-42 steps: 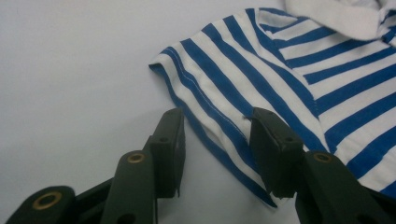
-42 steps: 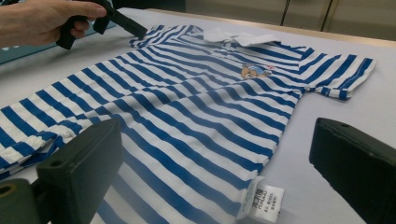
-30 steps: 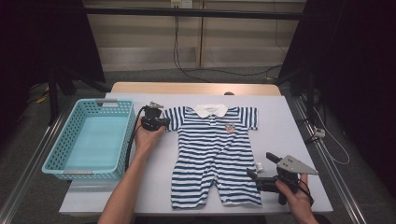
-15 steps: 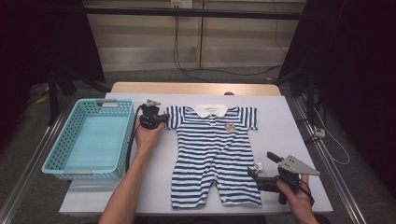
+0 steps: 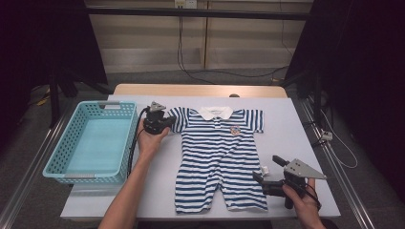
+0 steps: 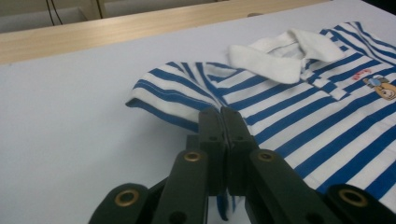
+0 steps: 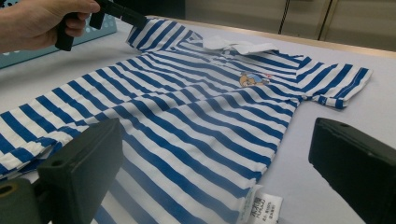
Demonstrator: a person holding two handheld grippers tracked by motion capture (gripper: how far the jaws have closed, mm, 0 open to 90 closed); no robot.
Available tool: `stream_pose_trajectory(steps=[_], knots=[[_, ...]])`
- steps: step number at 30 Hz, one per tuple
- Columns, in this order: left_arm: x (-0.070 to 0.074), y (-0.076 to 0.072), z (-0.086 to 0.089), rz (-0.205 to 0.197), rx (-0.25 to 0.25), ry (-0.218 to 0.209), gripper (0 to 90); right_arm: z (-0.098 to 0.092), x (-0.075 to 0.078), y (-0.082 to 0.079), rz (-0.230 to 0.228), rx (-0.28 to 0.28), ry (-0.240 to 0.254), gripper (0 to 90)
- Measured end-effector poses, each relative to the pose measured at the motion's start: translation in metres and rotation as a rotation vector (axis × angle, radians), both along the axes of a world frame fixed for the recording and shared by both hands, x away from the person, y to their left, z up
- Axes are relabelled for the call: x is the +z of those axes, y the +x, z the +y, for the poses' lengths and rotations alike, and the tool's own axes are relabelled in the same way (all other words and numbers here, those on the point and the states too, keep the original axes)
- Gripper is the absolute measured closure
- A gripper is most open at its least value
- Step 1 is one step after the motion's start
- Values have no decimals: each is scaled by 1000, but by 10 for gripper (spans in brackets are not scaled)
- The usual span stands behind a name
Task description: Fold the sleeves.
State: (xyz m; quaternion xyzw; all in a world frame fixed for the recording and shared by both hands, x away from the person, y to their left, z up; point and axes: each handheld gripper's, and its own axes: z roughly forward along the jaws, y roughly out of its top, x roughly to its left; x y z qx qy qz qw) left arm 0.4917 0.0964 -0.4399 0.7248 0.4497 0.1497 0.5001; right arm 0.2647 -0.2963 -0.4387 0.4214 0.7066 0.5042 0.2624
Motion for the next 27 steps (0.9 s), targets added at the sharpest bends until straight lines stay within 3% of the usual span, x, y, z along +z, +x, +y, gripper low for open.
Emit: stream_pose_trajectory(steps=[12, 13, 18, 19, 20, 21, 22, 26, 27], knots=[[2, -6, -26, -8, -52, -58, 885, 0, 0, 0, 1, 1, 4, 26], [1, -5, -29, -10, -60, -40, 885, 0, 1, -1, 2, -2, 14, 27], [-2, -4, -38, 17, -80, -60, 885, 0, 1, -2, -8, 10, 17, 27], [-2, -4, -41, 14, -84, -49, 885, 0, 1, -2, -9, 9, 17, 27], [-2, -3, -39, 13, -123, 29, 884, -1, 1, -2, -11, 10, 16, 27], [0, 0, -33, 12, -193, 141, 884, 0, 1, -2, -8, 9, 18, 27], [0, 1, -35, 9, -199, 161, 884, 0, 1, -2, -7, 7, 15, 27], [-5, 0, -44, 11, -193, 149, 879, 0, 2, -2, -17, 13, 17, 27], [-7, 1, -44, 6, -212, 178, 879, 0, 2, -2, -16, 13, 18, 27]])
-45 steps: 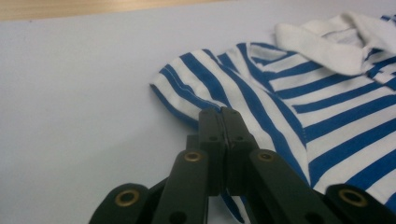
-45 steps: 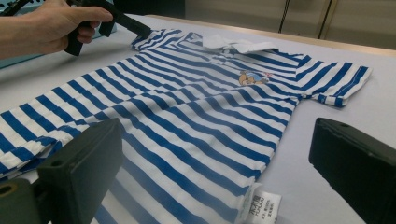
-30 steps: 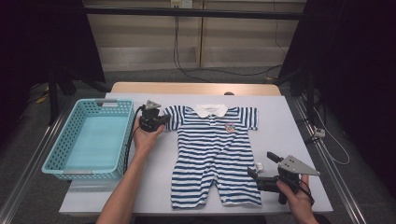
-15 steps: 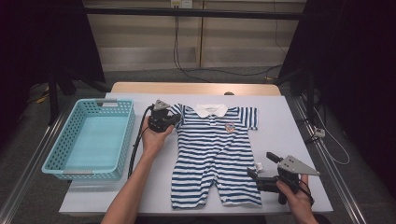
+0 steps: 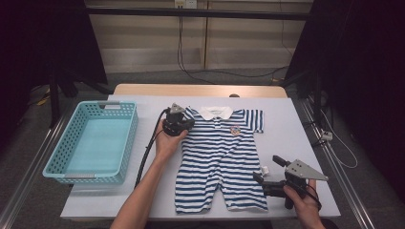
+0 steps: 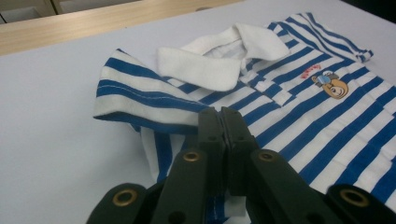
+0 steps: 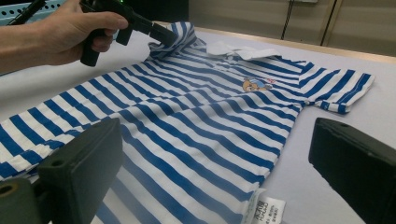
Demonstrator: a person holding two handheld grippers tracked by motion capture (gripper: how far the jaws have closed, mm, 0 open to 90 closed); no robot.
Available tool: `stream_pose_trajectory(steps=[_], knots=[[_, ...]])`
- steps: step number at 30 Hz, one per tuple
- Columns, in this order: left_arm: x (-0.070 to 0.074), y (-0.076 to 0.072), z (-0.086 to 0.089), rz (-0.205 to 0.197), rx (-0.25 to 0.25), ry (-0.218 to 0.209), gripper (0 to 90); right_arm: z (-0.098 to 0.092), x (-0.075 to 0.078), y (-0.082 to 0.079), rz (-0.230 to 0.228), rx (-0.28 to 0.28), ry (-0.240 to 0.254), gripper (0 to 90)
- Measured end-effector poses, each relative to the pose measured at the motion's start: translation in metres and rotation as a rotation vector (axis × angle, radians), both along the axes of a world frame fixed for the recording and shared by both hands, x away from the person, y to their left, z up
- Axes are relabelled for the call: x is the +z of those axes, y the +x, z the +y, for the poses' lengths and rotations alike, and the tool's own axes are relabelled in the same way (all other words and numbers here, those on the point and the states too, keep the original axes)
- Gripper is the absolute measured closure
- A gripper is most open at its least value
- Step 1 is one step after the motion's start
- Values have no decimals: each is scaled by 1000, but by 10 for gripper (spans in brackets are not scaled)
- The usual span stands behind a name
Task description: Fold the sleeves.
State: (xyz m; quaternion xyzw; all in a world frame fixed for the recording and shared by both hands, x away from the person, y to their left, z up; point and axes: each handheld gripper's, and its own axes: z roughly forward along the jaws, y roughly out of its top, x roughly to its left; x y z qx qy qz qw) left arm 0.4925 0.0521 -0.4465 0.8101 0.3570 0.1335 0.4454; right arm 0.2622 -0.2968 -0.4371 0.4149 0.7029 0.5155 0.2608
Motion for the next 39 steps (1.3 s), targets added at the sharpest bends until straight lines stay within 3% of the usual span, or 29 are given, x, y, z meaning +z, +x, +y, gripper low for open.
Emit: stream_pose_trajectory(steps=[2, 3, 4, 6, 7, 8, 9, 12, 13, 14, 19, 21, 24, 25, 26, 27, 28, 31, 33, 39], knots=[[-3, -1, -5, -1, 4, -3, 876, 0, 0, 0, 2, 1, -1, 27], [-5, 0, -5, -12, -11, 20, 876, 0, 0, 0, 2, 2, 0, 27], [-6, -2, -9, -6, -2, -6, 876, 0, 0, 0, 1, 1, -5, 27], [-8, -1, -10, -7, -26, 28, 875, 0, 0, 0, -1, 3, -7, 26], [-10, -2, -13, -4, -3, -7, 874, 0, 0, 0, -1, 2, -7, 27], [-10, -1, -13, -8, -26, 28, 872, 0, 0, 0, -1, 3, -7, 27], [-12, -2, -16, 3, -9, 3, 870, 0, 0, 0, 0, 4, -7, 27], [-13, -2, -16, -6, -35, 36, 861, 0, 0, 0, 1, 7, -8, 26], [-14, -2, -17, -1, -30, 22, 861, 0, 0, 0, 3, 6, -9, 26], [-14, -2, -17, -4, -46, 42, 861, 1, 0, 0, 3, 5, -9, 26], [-14, -5, -19, 3, -65, 47, 828, 1, -1, 0, 5, 13, -10, 26], [-13, -7, -19, 12, -96, 86, 816, 1, 0, 0, 4, 11, -10, 26], [-11, -8, -16, 16, -103, 99, 799, 1, -1, 0, 6, 12, -10, 26], [-12, -8, -17, 4, -97, 83, 793, 1, -1, 0, 9, 12, -9, 26], [-12, -8, -16, 18, -122, 62, 793, 1, -1, 0, 9, 14, -10, 26], [-13, -9, -17, 27, -124, 57, 788, 1, -1, 0, 8, 13, -11, 26], [-12, -10, -17, 22, -110, 98, 779, 1, -1, 0, 8, 14, -11, 26], [-13, -11, -17, 21, -118, 115, 753, 1, -1, 0, 10, 13, -9, 26], [-14, -10, -17, 26, -117, 104, 745, 1, -1, 0, 10, 12, -9, 26], [-13, -13, -18, 18, -114, 124, 710, 1, -1, 0, 7, 14, -10, 26]])
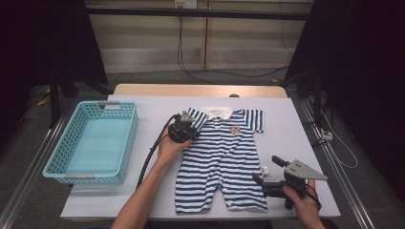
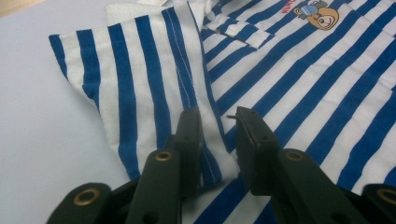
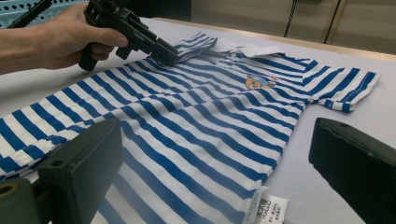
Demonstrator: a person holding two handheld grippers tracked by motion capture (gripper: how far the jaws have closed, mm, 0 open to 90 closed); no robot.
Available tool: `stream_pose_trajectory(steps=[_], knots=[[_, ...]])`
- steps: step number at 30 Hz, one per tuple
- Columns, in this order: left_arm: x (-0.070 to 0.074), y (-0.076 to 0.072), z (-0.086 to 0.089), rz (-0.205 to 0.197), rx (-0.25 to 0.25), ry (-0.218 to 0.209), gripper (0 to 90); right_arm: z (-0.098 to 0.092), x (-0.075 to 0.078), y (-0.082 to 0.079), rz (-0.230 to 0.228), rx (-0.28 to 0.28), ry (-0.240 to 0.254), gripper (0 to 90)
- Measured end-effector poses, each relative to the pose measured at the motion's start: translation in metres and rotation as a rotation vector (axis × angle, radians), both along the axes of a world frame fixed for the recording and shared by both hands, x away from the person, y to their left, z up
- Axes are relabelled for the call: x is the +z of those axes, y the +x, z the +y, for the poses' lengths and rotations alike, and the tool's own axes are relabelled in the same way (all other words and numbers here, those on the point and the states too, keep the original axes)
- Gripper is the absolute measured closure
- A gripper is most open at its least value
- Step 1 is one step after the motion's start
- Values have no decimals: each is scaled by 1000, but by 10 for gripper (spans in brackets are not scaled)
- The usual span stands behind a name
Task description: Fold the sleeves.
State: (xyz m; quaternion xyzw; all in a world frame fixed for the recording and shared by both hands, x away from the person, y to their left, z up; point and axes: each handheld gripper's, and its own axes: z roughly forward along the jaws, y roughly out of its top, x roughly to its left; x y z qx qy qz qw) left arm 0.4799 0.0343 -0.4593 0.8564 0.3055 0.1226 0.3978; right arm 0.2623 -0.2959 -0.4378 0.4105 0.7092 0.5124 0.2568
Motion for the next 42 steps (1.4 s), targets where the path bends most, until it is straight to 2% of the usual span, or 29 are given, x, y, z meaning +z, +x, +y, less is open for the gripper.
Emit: stream_pose_trajectory(steps=[1, 3, 5, 8, 10, 11, 12, 13, 14, 16, 17, 19, 20, 21, 23, 25, 26, 28, 29, 31, 32, 34, 36, 37, 39, 41, 42], knots=[[0, -1, 0, 5, -2, -5, 679, 0, 0, 0, 1, 0, 0, 26], [2, -4, -2, -9, -6, 20, 655, 0, 0, 0, 2, -1, -1, 26], [4, -5, 0, 5, -9, 8, 656, 0, 0, 0, 0, 1, -2, 26], [4, -5, 6, -14, 18, 3, 696, 0, 0, 0, 0, 1, -2, 26], [2, -6, 9, 3, 7, 15, 724, 0, 0, 0, 0, 1, -2, 26], [1, -6, 10, -5, -8, 24, 740, 0, 0, 0, 0, 1, -2, 26], [-1, -6, 11, 1, -18, -5, 744, 0, 0, 0, 1, 2, -1, 26], [0, -7, 11, -6, 7, 9, 769, 1, 0, 0, 2, 1, -2, 26], [1, -7, 12, 8, 2, 7, 806, 0, 0, 0, 1, 2, -5, 26], [1, -7, 11, 12, 3, 2, 882, 1, 0, 0, 2, 0, -2, 26], [1, -7, 11, 8, 5, -5, 891, 1, 0, 0, 2, 0, -3, 26], [3, -8, 10, 13, 10, -26, 895, 1, 0, 0, 2, -1, -3, 26], [4, -8, 10, 25, 10, -67, 895, 0, 0, 0, 3, -1, -2, 26], [6, -8, 10, 25, 12, -85, 893, 0, 0, 1, 2, 0, -4, 26], [9, -9, 8, 4, 2, -69, 862, 0, 0, 1, 2, 1, -6, 26], [9, -10, 9, 18, -7, -81, 840, 0, 0, 1, 3, -1, -7, 26], [9, -10, 10, 19, 1, -66, 819, 0, 0, 1, 2, 2, -5, 26], [9, -11, 13, 38, 5, -102, 698, 0, 0, 1, 2, 3, -5, 26], [9, -11, 15, 36, 12, -120, 678, 1, 0, 1, 4, 3, -4, 26], [13, -13, 19, 51, 31, -139, 583, 0, -1, 2, 6, 4, -13, 29], [16, -13, 22, 38, 26, -141, 522, 0, -1, 2, 8, 2, -11, 29], [21, -17, 26, 6, 35, -144, 467, 0, -1, 3, 10, -2, -2, 32], [25, -21, 28, -5, 58, -140, 323, 0, 0, 3, 8, -7, 3, 32], [27, -23, 30, -19, 47, -93, 258, 0, 0, 3, 6, -9, 8, 32], [30, -28, 32, -36, 66, -119, 198, 0, 0, 4, 4, -10, 10, 32], [34, -33, 37, -48, 80, -116, 137, 0, 0, 4, 4, -10, 4, 32], [35, -36, 40, -50, 83, -137, 90, 0, 0, 4, 1, -7, 1, 32]])
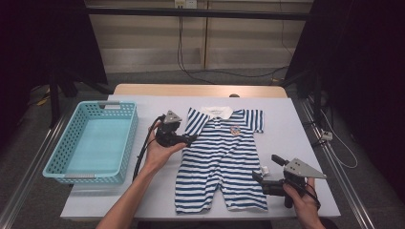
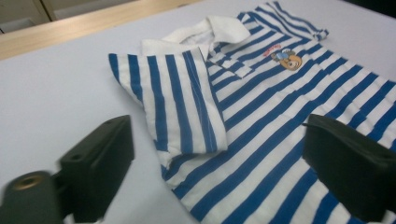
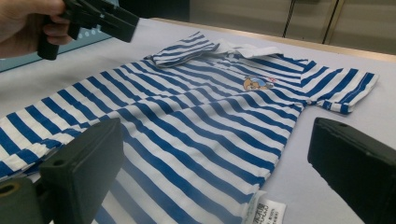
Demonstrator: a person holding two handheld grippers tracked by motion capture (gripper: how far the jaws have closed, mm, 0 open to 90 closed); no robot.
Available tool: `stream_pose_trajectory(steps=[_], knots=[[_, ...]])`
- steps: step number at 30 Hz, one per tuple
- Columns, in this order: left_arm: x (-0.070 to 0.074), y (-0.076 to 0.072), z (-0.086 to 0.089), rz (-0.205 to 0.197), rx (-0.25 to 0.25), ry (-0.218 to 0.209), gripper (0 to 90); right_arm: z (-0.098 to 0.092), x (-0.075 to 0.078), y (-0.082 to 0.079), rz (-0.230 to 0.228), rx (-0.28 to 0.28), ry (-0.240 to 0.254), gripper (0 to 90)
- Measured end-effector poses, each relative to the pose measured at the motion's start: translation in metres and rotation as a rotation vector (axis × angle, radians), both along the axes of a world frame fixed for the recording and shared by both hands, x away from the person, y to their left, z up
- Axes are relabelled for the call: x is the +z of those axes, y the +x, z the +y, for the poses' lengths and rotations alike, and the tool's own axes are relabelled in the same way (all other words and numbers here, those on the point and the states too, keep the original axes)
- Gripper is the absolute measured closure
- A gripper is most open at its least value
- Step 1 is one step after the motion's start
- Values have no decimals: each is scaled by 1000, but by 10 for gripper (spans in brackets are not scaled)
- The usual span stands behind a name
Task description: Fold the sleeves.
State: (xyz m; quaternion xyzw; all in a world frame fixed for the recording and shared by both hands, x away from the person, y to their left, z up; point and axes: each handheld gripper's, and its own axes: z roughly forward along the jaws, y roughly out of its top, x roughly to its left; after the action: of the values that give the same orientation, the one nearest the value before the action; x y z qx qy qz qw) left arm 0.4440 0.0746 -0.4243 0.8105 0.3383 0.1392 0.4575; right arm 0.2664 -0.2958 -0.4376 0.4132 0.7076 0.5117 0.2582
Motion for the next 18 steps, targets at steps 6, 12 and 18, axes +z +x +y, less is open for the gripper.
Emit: stream_pose_trajectory(steps=[6, 12, 18], knots=[[8, -19, 11, -25, -4, -65, 41, -1, 1, 5, 17, -7, 30, 30], [15, -39, 23, -59, 2, -83, 45, -3, 2, 9, -18, -22, 14, 34], [19, -60, 40, -108, 39, -103, 40, -5, 5, 13, -60, -23, 16, 60]])
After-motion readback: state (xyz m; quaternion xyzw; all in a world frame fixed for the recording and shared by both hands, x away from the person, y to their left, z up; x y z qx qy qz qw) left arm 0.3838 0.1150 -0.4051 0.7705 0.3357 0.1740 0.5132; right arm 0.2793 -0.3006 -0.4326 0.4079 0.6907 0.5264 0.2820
